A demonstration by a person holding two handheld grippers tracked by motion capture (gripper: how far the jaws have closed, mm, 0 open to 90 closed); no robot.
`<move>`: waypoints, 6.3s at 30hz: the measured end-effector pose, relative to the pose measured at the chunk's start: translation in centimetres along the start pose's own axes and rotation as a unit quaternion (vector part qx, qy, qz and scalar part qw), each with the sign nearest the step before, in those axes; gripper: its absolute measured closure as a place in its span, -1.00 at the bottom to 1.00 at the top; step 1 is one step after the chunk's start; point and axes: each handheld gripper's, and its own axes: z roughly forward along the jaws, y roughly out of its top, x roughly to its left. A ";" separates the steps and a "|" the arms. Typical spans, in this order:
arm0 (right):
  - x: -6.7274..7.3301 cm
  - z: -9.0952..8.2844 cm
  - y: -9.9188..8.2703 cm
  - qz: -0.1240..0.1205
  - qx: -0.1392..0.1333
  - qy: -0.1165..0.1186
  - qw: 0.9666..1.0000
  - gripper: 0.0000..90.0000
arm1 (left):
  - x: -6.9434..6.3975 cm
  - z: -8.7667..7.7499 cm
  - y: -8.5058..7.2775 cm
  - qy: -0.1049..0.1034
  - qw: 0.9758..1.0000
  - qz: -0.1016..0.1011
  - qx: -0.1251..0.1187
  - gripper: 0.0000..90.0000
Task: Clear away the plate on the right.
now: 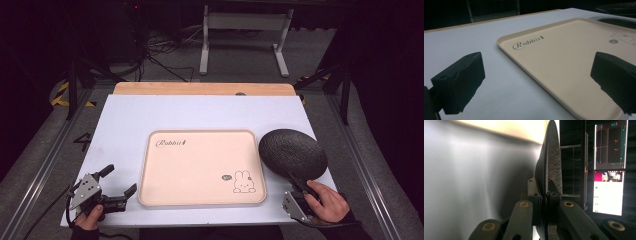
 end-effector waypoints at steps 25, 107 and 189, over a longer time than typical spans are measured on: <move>-2.8 -0.8 5.7 -0.043 -0.070 -0.021 0.996 0.92 | 0.0 0.1 0.0 -0.004 1.000 -0.002 0.004 -1.00; 0.1 3.2 19.6 -0.071 -0.216 0.045 0.973 0.89 | 0.1 0.4 0.2 -0.011 1.000 0.000 0.017 -1.00; 1.9 5.3 18.6 -0.059 -0.191 0.133 0.971 0.29 | -0.2 0.3 0.1 -0.008 1.000 0.008 0.014 -1.00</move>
